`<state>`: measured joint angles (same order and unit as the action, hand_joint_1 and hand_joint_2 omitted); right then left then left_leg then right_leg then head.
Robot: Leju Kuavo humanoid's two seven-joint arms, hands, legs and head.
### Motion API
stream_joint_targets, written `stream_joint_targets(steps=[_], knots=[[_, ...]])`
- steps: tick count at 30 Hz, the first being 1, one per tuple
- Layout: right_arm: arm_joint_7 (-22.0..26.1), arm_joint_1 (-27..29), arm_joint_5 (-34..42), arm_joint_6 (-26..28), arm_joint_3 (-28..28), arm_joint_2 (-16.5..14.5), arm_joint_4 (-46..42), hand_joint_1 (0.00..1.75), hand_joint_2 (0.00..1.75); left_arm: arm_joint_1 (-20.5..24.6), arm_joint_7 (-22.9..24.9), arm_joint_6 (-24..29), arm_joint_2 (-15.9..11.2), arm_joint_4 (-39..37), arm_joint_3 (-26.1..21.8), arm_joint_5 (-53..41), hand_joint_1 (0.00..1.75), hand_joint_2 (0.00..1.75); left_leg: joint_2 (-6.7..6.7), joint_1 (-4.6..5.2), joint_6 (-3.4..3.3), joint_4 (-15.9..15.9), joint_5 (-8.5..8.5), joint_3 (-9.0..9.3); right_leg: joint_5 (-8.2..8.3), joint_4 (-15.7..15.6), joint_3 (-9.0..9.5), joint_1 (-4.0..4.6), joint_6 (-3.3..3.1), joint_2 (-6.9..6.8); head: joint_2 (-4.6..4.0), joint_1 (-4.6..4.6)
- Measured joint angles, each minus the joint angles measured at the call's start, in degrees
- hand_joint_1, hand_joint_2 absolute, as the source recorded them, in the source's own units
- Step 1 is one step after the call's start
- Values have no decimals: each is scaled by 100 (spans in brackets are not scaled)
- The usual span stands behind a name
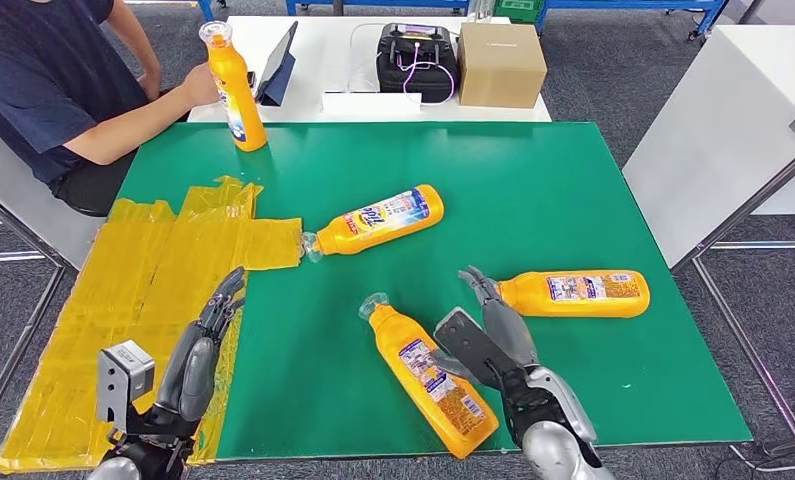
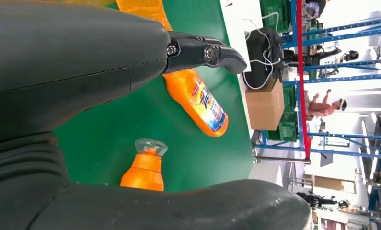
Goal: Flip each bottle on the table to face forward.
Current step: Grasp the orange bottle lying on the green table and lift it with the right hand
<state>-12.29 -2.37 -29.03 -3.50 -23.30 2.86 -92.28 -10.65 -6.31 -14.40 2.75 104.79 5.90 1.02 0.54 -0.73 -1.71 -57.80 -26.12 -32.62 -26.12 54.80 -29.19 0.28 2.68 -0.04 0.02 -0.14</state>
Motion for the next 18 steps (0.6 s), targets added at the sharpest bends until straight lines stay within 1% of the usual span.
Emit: stream_joint_targets(steps=[8,18], knots=[[-171,-438,116,30,-222,-204,612,0,175,224,74,-36,0,-120,99,1,0,0,0,0,0,0,1,-2,0,2,-2,-1,0,0,0,1],[-179,-559,122,33,-286,-281,874,0,175,290,86,-42,0,-173,103,1,0,0,1,2,0,0,1,-4,0,1,-4,-3,0,0,0,1]])
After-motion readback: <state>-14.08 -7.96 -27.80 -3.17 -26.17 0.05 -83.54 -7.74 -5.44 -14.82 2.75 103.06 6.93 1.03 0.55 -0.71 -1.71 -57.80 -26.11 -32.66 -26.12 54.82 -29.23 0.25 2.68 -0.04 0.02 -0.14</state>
